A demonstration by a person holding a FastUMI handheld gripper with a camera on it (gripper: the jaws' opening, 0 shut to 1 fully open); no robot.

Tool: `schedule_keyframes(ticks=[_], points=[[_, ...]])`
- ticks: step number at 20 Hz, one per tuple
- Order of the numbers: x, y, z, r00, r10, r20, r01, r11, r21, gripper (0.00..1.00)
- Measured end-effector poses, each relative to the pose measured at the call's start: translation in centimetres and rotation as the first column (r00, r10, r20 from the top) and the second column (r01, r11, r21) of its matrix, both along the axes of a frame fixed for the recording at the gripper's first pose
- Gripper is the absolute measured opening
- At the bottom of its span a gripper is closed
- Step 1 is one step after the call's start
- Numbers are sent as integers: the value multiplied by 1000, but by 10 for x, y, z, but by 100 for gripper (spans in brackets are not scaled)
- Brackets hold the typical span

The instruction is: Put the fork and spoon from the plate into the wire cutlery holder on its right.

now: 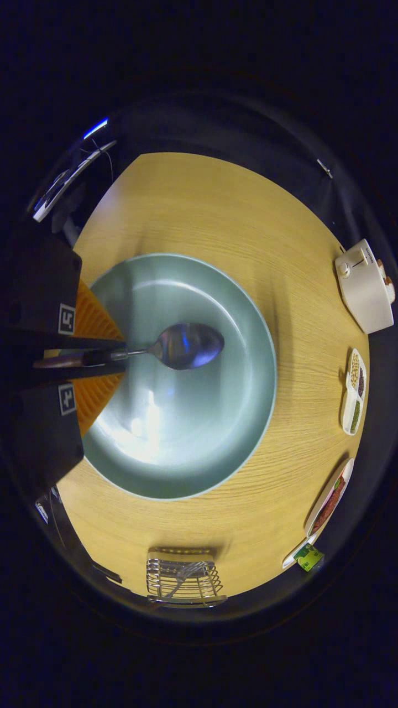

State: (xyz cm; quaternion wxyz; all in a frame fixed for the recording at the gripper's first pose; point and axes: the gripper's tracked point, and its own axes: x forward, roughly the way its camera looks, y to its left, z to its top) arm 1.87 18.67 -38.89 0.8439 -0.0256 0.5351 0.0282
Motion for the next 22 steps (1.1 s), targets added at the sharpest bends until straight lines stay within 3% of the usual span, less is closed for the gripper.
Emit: schedule_keyframes(ticks=[5, 10, 16, 22], points=[[-1, 6, 1, 997, 73, -34, -67, 987, 147, 10], [12, -21, 26, 996, 92, -5, -90, 985, 149, 6], [0, -51, 85, 989, 145, 23, -146, 970, 196, 6], [-10, -117, 153, 984, 175, 32, -178, 963, 204, 6]])
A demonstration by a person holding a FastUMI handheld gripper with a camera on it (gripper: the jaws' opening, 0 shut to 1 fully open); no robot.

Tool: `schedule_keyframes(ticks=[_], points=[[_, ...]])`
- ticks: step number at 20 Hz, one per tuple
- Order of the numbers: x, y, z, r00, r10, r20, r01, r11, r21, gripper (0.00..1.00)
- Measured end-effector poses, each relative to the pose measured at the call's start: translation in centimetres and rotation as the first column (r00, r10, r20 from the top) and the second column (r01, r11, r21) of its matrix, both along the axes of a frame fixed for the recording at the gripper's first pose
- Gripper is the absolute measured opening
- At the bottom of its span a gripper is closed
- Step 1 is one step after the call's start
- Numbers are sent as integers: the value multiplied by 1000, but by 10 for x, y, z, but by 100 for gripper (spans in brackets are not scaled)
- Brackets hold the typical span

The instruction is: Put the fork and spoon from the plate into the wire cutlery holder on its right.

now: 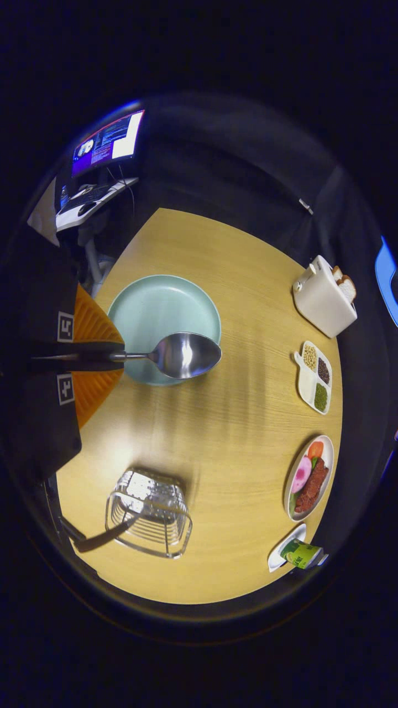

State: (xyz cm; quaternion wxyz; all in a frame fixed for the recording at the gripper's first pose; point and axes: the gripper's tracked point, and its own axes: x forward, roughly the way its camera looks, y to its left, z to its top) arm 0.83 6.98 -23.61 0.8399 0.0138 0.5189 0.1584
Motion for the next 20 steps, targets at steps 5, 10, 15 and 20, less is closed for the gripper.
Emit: schedule_keyframes(ticks=[5, 10, 15, 20], points=[[-1, -61, 36, 999, -3, -38, 2, 1000, -10, 6], [-6, -122, 37, 989, -22, -144, 15, 999, -47, 6], [-12, -165, 18, 958, -47, -282, 14, 993, -116, 6], [-10, -165, 7, 917, -86, -389, 54, 994, -93, 6]])
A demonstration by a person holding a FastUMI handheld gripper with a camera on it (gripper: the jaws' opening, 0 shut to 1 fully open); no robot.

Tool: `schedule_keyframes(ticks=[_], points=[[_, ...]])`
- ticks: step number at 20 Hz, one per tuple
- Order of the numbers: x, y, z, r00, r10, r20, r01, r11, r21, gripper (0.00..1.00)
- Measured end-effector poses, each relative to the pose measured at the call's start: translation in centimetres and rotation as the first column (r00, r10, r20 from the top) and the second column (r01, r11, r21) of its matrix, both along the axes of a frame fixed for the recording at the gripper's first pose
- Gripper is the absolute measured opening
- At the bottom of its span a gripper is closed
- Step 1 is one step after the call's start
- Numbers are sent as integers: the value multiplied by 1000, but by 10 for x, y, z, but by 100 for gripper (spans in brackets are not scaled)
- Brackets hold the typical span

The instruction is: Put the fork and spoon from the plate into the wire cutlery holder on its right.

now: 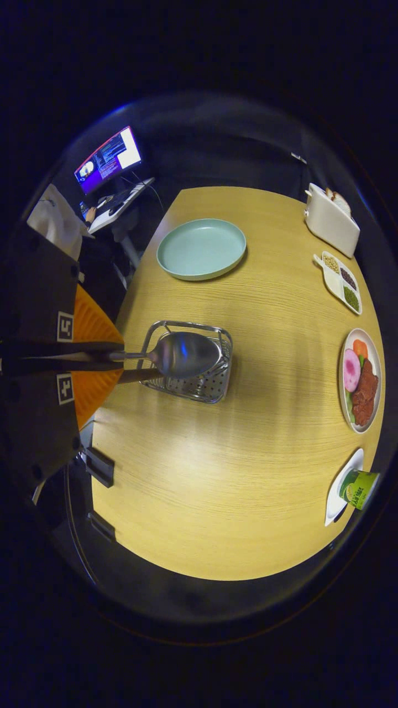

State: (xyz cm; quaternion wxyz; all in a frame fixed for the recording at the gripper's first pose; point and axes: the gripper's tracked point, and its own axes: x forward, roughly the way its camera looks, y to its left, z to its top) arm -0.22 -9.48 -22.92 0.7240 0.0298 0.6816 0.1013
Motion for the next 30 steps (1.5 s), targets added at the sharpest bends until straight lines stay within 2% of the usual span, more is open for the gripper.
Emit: schedule_keyframes(ticks=[6, 9, 11, 12, 13, 14, 15, 18, 22, 25, 26, 30], points=[[4, 3, -7, 998, 20, -57, -21, 999, -30, 7], [11, 5, -6, 999, -24, -43, 22, 999, -32, 13], [17, 4, -1, 1000, -21, -3, 21, 999, -38, 27], [19, 5, 2, 1000, -11, 22, 12, 999, -37, 44], [21, 5, 5, 999, -4, 46, 5, 999, -41, 55], [21, 8, 8, 998, 0, 63, 2, 999, -32, 75], [21, 11, 10, 997, -1, 82, 3, 1000, -24, 76], [22, 18, 18, 990, -2, 142, 2, 1000, -1, 100], [21, 26, 36, 973, -6, 231, -2, 999, 37, 99], [24, 32, 64, 940, -22, 339, -4, 997, 75, 99], [26, 32, 75, 924, -32, 382, 0, 997, 84, 99], [40, 36, 131, 795, -139, 590, 47, 985, 169, 99]])
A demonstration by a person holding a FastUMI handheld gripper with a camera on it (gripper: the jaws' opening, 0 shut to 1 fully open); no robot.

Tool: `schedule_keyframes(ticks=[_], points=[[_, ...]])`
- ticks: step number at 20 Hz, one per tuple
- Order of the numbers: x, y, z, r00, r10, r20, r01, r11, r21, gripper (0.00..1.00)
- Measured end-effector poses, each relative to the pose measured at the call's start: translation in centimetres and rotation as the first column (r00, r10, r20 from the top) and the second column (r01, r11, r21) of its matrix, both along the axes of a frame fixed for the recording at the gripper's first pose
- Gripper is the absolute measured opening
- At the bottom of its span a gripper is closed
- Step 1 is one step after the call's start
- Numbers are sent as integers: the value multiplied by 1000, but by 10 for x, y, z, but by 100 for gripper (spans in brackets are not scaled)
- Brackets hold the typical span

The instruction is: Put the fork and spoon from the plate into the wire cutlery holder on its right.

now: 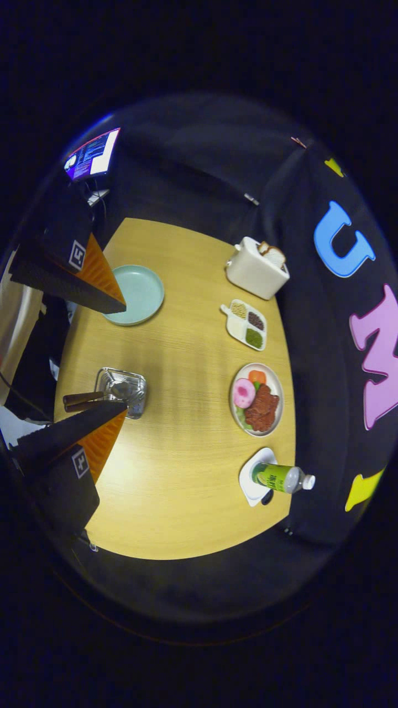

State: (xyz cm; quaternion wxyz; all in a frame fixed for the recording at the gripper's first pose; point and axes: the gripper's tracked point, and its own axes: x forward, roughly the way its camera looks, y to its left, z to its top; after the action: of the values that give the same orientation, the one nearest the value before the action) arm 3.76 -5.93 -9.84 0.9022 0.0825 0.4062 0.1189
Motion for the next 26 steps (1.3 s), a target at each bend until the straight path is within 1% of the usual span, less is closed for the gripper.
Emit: schedule_keyframes(ticks=[2, 4, 8, 12, 14, 17, 19, 20, 22, 26], points=[[5, -6, 21, 992, -25, 123, 27, 1000, -15, 99], [7, -10, 43, 970, -56, 237, 66, 997, -37, 99], [-2, -5, 98, 897, -123, 425, 142, 990, -13, 99], [-18, 9, 152, 793, -172, 584, 180, 983, 46, 99], [-24, 8, 170, 738, -200, 645, 225, 973, 44, 99], [-35, 8, 197, 640, -238, 731, 301, 953, 47, 99], [-43, 11, 208, 600, -250, 760, 323, 945, 55, 99], [-45, 14, 211, 589, -249, 769, 318, 946, 63, 99], [-47, 20, 215, 588, -236, 774, 293, 954, 68, 99], [-50, 12, 221, 585, -189, 789, 243, 969, 52, 99]])
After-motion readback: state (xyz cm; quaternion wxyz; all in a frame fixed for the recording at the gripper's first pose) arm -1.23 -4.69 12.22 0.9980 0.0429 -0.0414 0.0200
